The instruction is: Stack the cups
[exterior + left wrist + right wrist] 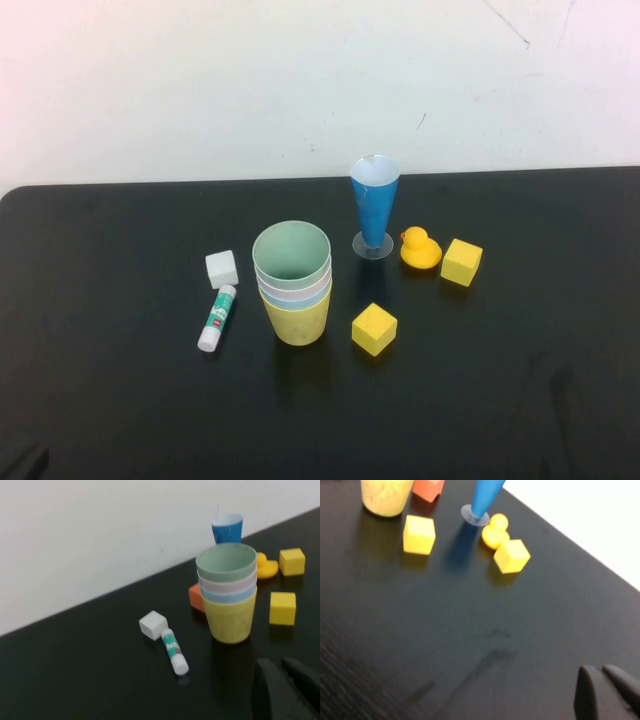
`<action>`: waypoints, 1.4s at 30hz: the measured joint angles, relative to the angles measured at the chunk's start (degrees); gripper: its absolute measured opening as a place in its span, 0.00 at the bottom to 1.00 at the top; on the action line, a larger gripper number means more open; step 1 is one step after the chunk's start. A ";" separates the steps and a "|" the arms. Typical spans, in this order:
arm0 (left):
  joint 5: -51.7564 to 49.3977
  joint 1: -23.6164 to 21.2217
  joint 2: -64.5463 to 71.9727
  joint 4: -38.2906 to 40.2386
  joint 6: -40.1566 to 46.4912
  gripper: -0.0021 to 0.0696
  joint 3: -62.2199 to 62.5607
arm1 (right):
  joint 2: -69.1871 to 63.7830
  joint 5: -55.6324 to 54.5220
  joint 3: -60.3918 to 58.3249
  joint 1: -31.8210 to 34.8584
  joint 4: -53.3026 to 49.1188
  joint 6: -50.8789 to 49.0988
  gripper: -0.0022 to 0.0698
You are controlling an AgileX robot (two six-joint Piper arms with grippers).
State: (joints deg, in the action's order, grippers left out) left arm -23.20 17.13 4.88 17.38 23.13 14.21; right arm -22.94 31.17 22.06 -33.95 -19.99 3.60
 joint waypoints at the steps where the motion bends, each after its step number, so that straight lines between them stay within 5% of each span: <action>1: -0.70 0.00 0.00 0.00 0.00 0.03 0.00 | 0.66 0.10 -0.79 0.00 0.00 -0.25 0.03; 25: -6.19 -0.53 -1.45 -0.65 0.00 0.03 -3.27 | 1.48 3.41 -2.98 0.00 0.20 -0.84 0.03; 36: 8.41 -15.52 -5.70 -8.93 -14.69 0.03 -13.23 | 1.48 3.53 -2.98 0.00 0.31 -0.84 0.03; 42: 5.63 -17.02 -5.70 -9.87 -18.87 0.03 -15.26 | 1.51 3.61 -3.02 0.00 0.39 -0.84 0.03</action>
State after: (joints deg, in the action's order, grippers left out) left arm -17.56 0.11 -0.81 7.51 4.26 -1.05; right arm -21.43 34.78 19.04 -33.95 -19.60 2.76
